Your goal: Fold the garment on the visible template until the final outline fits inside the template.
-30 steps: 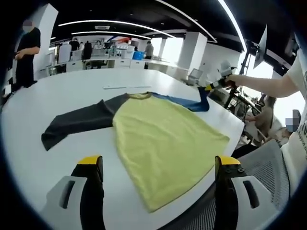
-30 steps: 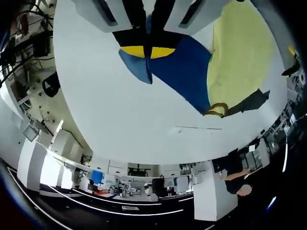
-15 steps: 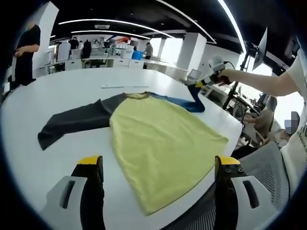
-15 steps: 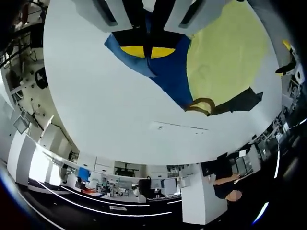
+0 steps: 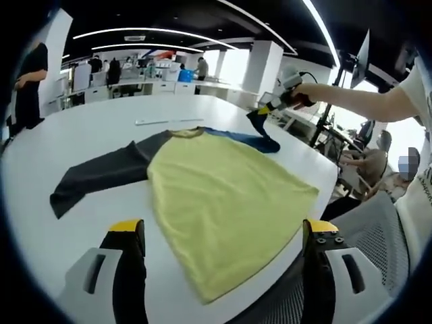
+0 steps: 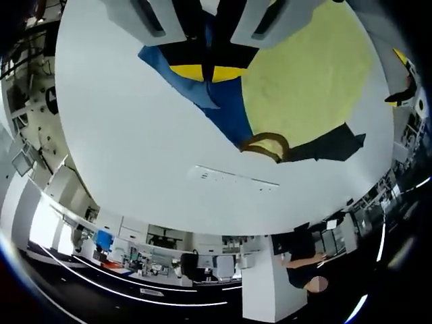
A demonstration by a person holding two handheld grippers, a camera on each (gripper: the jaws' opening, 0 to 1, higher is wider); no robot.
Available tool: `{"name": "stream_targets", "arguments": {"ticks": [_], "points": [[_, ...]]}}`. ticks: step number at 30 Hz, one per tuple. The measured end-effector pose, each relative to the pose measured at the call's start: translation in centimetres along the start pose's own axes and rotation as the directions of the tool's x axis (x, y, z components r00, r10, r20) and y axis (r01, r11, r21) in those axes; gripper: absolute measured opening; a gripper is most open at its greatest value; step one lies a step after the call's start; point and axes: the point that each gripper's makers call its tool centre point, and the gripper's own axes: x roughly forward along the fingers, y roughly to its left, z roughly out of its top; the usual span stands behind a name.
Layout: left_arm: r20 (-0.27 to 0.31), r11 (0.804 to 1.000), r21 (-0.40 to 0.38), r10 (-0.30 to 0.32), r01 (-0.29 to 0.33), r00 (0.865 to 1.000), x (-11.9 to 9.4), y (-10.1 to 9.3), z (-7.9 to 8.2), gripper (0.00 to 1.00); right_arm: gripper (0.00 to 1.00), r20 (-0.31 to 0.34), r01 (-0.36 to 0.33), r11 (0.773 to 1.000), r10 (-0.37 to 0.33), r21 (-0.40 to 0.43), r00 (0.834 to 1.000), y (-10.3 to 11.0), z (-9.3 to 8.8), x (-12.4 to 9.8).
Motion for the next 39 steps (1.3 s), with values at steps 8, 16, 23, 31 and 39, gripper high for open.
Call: {"name": "stream_targets", "arguments": {"ticks": [8,16,23,31,39], "points": [[0.003,1.000,0.000,-0.016,0.016,1.000,0.2,-0.4,0.1,0.93,0.00,-0.004,-0.026,0.998,0.026,-0.061,1.000,2.5,1.9,1.0],[-0.009,1.000,0.004,-0.031,0.031,0.999,0.4,-0.7,-0.2,0.93,0.00,-0.009,-0.058,0.992,0.057,-0.111,0.998,5.7,3.3,1.9],[-0.025,0.999,-0.001,-0.038,0.038,0.999,0.5,-1.0,-0.6,0.93,0.00,-0.015,-0.079,0.986,0.077,-0.147,0.997,8.0,3.8,2.9],[-0.034,0.999,-0.004,-0.053,0.053,0.998,0.8,-1.4,-0.9,0.92,0.00,-0.014,-0.071,0.974,0.070,-0.216,0.997,9.8,4.9,3.7],[-0.035,0.998,0.000,-0.059,0.059,0.998,0.7,-1.4,-0.9,0.91,0.00,0.004,-0.096,0.964,0.100,-0.250,0.995,13.0,6.4,4.4]]}}
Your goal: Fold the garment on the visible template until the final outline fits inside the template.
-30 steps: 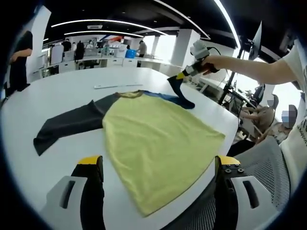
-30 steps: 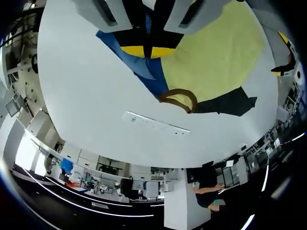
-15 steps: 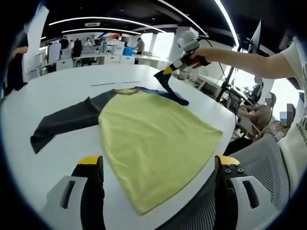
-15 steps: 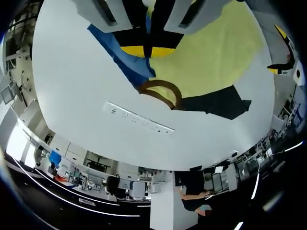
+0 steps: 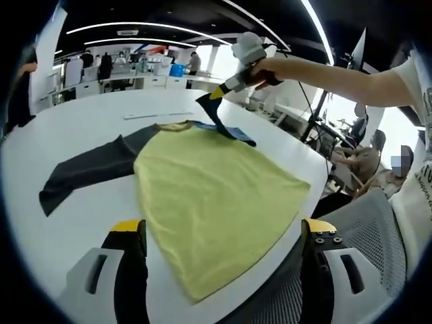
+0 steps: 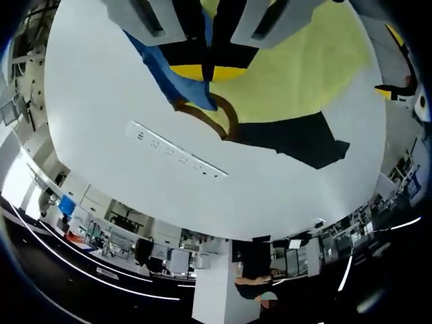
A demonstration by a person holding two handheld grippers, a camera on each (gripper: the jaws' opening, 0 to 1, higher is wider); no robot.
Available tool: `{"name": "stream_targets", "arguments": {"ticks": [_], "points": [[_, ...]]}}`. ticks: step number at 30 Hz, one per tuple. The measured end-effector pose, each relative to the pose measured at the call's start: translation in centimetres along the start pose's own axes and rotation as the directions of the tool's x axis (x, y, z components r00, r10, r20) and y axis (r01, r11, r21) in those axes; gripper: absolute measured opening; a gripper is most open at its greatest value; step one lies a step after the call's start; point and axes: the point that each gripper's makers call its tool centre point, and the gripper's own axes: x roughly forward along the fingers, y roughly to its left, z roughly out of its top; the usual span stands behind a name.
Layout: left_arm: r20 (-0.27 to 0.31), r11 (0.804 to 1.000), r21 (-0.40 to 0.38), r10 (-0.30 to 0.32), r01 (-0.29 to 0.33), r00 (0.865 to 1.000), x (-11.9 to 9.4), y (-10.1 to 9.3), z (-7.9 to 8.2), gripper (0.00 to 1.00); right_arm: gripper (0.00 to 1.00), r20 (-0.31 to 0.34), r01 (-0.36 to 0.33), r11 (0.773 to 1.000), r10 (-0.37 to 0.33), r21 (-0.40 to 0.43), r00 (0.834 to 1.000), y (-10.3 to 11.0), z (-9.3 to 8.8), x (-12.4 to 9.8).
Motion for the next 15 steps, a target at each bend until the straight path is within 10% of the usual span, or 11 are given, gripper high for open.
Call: {"name": "stream_targets", "arguments": {"ticks": [15], "points": [[-0.016,1.000,0.005,0.010,-0.009,1.000,0.0,0.4,-0.5,0.90,0.00,0.008,-0.006,0.987,0.008,-0.163,1.000,3.8,2.0,1.6]]}}
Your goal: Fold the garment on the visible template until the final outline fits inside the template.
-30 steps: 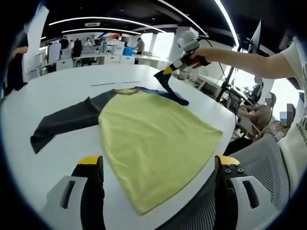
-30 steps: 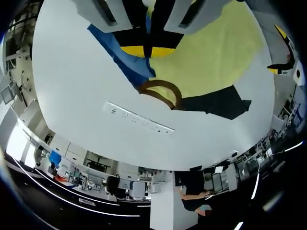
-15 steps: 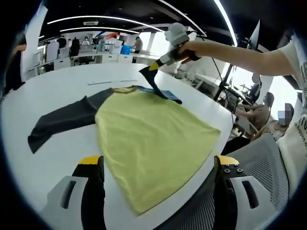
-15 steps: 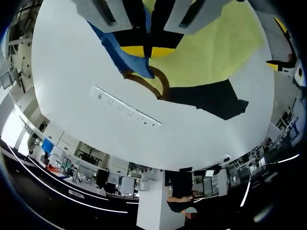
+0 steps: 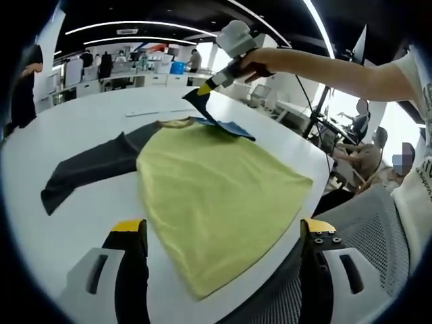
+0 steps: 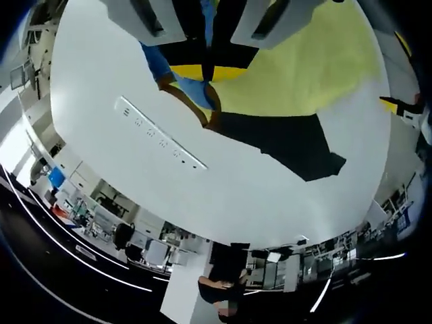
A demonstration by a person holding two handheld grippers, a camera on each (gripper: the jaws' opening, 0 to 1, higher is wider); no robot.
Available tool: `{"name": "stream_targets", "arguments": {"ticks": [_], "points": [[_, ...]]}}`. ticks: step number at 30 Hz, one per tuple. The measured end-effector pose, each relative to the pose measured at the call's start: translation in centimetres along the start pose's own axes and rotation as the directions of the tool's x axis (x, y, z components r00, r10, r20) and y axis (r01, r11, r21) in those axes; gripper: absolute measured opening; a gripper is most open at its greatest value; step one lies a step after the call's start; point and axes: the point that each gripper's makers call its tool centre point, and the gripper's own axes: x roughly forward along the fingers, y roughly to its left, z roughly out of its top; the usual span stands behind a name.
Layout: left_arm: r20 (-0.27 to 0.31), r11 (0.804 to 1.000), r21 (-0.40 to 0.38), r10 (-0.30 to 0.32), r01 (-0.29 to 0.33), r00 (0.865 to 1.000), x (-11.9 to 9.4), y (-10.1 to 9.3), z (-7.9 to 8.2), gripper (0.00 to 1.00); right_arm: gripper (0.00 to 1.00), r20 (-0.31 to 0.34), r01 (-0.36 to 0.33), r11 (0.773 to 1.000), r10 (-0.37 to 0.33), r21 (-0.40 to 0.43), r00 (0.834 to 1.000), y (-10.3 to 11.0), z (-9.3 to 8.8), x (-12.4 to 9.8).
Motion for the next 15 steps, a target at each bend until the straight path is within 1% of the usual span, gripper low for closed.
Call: {"name": "stream_targets", "arguments": {"ticks": [8,15], "points": [[-0.001,1.000,0.001,0.000,0.000,1.000,-0.1,0.2,0.0,0.90,0.00,0.010,-0.037,0.999,0.037,-0.010,0.999,2.2,0.8,0.6],[-0.023,1.000,0.002,0.029,-0.029,0.999,-0.9,1.2,-0.6,0.90,0.00,0.022,-0.067,0.998,0.067,-0.018,0.998,3.8,1.4,1.0]]}}
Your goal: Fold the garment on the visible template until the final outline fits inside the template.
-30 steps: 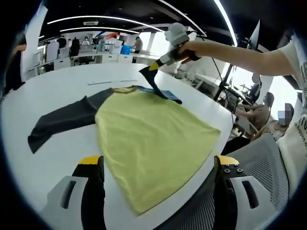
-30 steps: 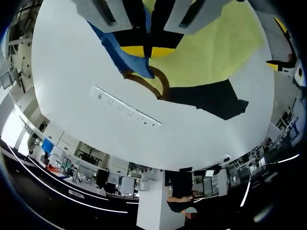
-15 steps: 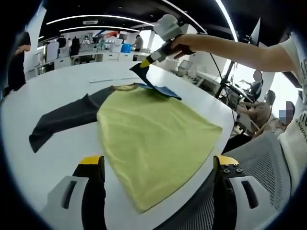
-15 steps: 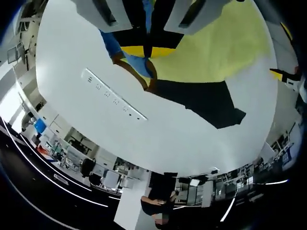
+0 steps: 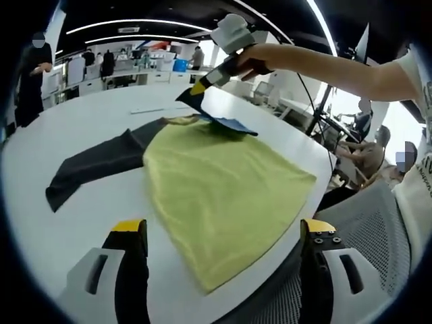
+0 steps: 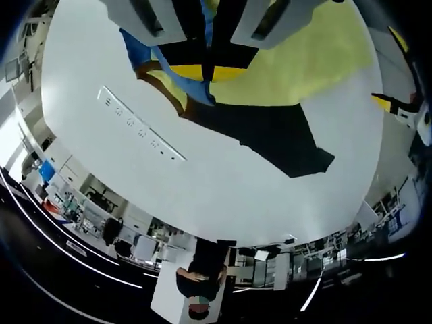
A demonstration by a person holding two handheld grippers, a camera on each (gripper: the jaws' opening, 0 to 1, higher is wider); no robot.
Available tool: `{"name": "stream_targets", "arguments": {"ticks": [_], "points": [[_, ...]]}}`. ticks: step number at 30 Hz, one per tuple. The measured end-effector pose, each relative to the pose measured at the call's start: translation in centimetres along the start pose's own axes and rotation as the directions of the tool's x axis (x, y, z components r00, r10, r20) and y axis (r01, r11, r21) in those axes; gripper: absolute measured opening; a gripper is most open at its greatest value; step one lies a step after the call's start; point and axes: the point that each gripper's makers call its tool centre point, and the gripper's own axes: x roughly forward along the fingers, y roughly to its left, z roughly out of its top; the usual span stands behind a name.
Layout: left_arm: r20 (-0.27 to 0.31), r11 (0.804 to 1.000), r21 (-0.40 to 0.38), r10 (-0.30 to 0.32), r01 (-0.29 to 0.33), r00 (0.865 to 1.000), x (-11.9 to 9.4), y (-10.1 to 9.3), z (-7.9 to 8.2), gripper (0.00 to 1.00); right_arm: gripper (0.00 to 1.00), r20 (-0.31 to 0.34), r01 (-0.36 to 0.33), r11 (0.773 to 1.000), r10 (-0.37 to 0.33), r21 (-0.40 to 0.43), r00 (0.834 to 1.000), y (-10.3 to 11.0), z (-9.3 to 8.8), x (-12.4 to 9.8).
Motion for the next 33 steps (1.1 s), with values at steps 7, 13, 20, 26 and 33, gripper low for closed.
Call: {"name": "stream_targets", "arguments": {"ticks": [7,13,20,26,33], "points": [[0.005,1.000,0.000,0.010,-0.010,1.000,-0.2,0.2,0.2,0.90,0.00,0.025,-0.031,0.999,0.032,-0.028,0.999,1.6,1.0,0.1],[0.000,1.000,-0.001,0.006,-0.006,1.000,-0.1,0.0,0.1,0.90,0.00,0.041,-0.056,0.997,0.058,-0.044,0.997,2.9,1.4,0.1],[0.004,1.000,0.000,0.016,-0.016,1.000,-0.3,0.2,0.1,0.90,0.00,0.051,-0.082,0.995,0.085,-0.061,0.995,4.1,1.3,0.3],[-0.001,1.000,-0.002,0.018,-0.018,1.000,-0.3,0.2,0.0,0.90,0.00,0.041,-0.113,0.989,0.118,-0.093,0.992,5.7,0.7,0.5],[-0.011,1.000,-0.002,0.017,-0.017,1.000,-0.2,0.4,-0.3,0.89,0.00,0.038,-0.137,0.985,0.142,-0.104,0.989,7.4,0.2,0.7]]}}
